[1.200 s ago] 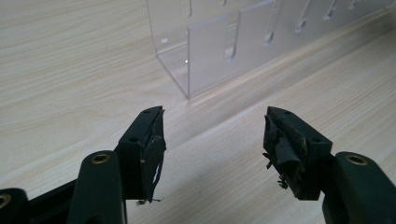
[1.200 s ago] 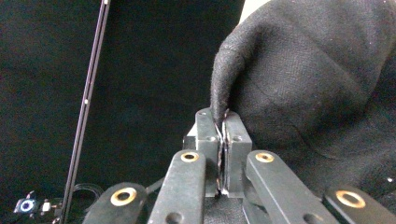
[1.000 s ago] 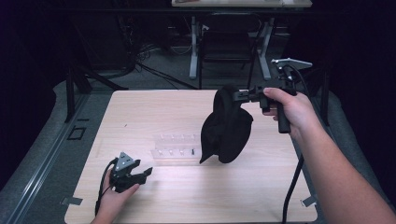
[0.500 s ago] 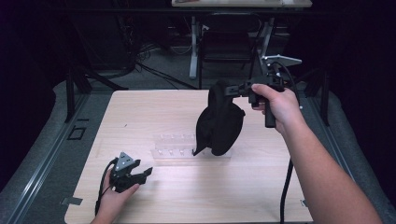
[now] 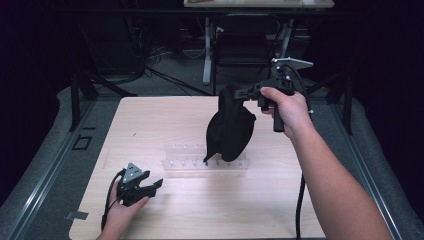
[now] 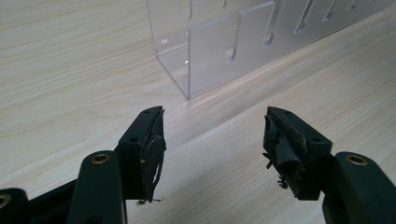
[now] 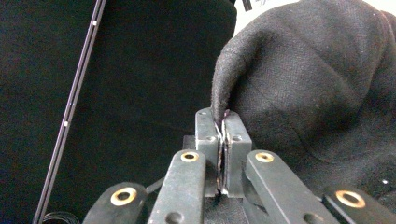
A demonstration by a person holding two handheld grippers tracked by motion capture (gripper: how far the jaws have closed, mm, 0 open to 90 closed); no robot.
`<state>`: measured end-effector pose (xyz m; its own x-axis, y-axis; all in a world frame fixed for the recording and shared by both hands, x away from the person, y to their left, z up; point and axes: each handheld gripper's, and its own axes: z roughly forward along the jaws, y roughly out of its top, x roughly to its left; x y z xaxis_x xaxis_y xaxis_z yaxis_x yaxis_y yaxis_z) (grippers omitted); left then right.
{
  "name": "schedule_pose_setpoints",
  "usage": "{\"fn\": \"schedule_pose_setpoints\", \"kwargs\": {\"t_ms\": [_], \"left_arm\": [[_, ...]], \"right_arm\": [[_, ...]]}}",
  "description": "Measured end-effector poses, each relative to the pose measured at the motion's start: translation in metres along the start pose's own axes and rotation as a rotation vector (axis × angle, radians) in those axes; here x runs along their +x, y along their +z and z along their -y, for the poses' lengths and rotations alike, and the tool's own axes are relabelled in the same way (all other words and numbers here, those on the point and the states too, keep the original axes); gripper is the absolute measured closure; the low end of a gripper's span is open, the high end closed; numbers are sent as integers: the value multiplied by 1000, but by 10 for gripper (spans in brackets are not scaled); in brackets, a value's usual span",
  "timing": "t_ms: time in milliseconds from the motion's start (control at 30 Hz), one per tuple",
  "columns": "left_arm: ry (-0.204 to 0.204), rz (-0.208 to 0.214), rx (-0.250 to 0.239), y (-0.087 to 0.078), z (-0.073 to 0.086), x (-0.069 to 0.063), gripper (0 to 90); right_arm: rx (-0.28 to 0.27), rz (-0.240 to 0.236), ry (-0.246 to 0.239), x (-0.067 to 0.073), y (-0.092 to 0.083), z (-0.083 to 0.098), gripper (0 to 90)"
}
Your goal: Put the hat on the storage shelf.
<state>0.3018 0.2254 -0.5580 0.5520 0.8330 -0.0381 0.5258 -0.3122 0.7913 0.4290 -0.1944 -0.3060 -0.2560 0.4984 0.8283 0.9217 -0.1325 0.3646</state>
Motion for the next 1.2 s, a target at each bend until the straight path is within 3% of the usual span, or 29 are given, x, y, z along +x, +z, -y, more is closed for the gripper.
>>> {"fn": "schedule_pose_setpoints", "kwargs": {"t_ms": [200, 467, 700, 900, 1000, 1200], "left_arm": [[0, 1, -2, 0, 0, 0, 389], [27, 7, -5, 1, -3, -8, 393], [40, 28, -18, 3, -11, -17, 400], [51, 66, -70, -2, -28, -27, 419], [78, 72, -89, -2, -40, -34, 431], [101, 92, -94, 4, -56, -46, 473]], "right_arm": [[8, 15, 0, -5, 7, -3, 878], [41, -11, -8, -1, 13, 1, 877], [59, -64, 1, -3, 24, 8, 876], [59, -75, -2, 0, 30, 10, 875], [59, -82, 5, 0, 33, 10, 874], [59, -95, 5, 3, 40, 11, 871]]}}
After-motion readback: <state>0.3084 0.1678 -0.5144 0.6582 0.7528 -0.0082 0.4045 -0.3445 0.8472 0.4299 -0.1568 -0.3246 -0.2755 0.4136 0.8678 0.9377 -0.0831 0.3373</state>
